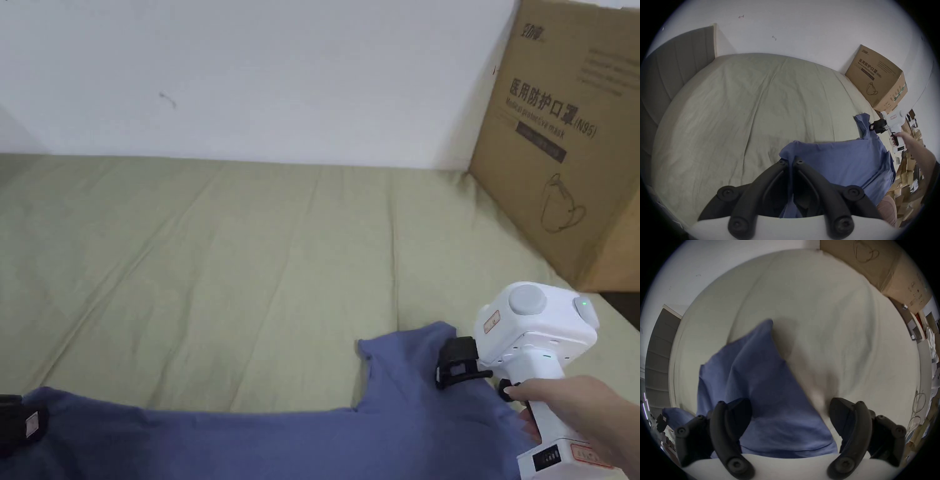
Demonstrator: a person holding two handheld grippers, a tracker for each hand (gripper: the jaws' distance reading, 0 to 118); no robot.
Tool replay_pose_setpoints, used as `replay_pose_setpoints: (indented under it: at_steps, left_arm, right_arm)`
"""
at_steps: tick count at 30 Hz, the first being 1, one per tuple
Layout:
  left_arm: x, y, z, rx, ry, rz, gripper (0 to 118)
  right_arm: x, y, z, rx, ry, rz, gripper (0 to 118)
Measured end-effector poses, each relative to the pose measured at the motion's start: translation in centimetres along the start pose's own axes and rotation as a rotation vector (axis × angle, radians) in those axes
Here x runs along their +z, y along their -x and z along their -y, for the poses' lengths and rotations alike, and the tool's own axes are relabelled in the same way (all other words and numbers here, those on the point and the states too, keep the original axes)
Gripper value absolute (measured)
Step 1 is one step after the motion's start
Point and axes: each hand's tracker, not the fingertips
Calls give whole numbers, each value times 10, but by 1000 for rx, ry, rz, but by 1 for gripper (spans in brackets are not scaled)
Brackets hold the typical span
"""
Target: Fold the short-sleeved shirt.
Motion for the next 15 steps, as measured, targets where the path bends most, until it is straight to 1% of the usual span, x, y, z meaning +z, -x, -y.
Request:
replay_pose_setpoints:
  at_steps: [1,2,3,4,5,6,7,8,9,11,12,15]
  left_arm:
    - [-1,0,2,-5,5,-4,4]
    - [-2,-1,4,-17,16,-2,4]
    - [-3,-2,6,-33,26,8,4]
    - [-7,0,6,-54,34,12,4]
    - [-8,-2,8,-66,40,11,4]
    - [-8,-4,9,-67,43,12,4]
    - [-8,-6,11,-63,43,15,4]
    - [-10,-6,10,-63,40,12,4]
    - [-8,-7,10,-66,29,-2,4]
    - [-4,-8,6,-67,8,-29,4]
    - [-5,-6,2,-68,-3,-35,3]
    - [-5,-1,-12,-50,-39,-76,3]
  right_arm:
    - [9,4,7,44,-40,31,93]
    - [14,6,11,76,-63,33,82]
    - [19,7,15,102,-69,14,54]
    - [22,7,19,127,-75,12,29]
    - [32,13,27,119,-78,-22,4]
    - [35,13,33,93,-63,-110,4]
    - [39,15,37,82,-79,-109,3]
    - [43,16,40,85,-96,-106,3]
    - [55,27,50,99,-128,-100,3]
    - [73,31,53,136,-234,-30,3]
    - [82,30,52,134,-277,-23,3]
    - [101,21,44,17,-331,-115,3]
